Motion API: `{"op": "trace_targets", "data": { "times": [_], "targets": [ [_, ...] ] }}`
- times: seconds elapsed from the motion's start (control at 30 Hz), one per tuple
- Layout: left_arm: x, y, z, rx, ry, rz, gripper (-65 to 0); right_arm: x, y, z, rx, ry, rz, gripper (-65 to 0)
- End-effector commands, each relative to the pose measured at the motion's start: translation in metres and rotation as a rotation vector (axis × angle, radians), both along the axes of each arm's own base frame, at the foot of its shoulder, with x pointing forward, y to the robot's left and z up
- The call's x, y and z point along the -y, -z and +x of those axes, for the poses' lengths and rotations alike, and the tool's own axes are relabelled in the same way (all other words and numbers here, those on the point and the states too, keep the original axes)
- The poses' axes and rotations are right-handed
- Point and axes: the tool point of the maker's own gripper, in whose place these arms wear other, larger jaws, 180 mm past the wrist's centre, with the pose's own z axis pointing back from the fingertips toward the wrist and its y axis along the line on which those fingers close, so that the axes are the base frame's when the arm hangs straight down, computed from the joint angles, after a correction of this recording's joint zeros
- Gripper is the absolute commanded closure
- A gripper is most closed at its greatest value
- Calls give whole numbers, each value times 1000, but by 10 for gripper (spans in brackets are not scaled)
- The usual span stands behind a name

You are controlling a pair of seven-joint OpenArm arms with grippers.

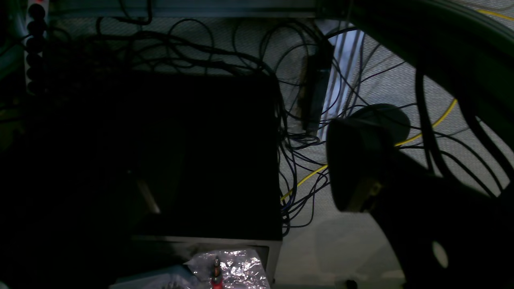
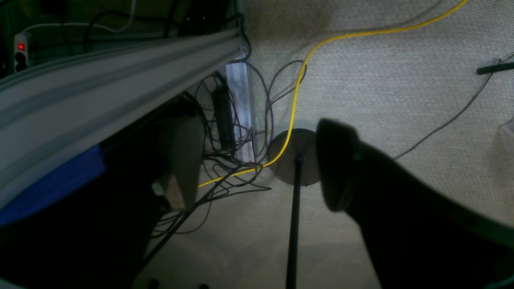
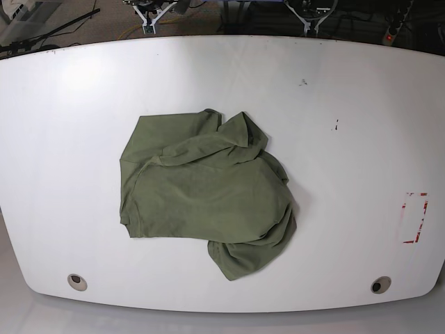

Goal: Fold the T-shirt properly

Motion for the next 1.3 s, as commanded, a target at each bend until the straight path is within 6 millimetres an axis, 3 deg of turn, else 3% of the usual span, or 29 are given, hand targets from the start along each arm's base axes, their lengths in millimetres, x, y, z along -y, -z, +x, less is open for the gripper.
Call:
{"op": "trace_targets", "data": {
  "times": [0.0,0.03,0.47,0.57,0.63,0.83,1.17,1.27],
  "targets": [
    [-3,-1,10,34,14,-5,-519,5,0,0,10,3,-8,-428],
    [-5,-1,1,18,-6,8,-506,-6,0,9,19,0,12,-423],
    [-6,-1,1,19,-6,10,-506,-6,-1,10,23,0,12,-419],
    [-6,-1,-5,39,-4,11,-506,-8,-3,18,65,5,16,-417],
    [-6,-3,-14,59,-1,11,-506,-10,-5,11,71,6,21,-417],
    [-12,-12,-13,143,19,27,-506,-6,-11,-2,88,7,-17,-422],
    [-19,-52,-18,294,67,49,-506,-23,-33,-26,134,-3,27,-420],
    [-29,-68,-21,328,94,66,-506,-25,-43,-36,149,-10,38,-419]
  ]
}}
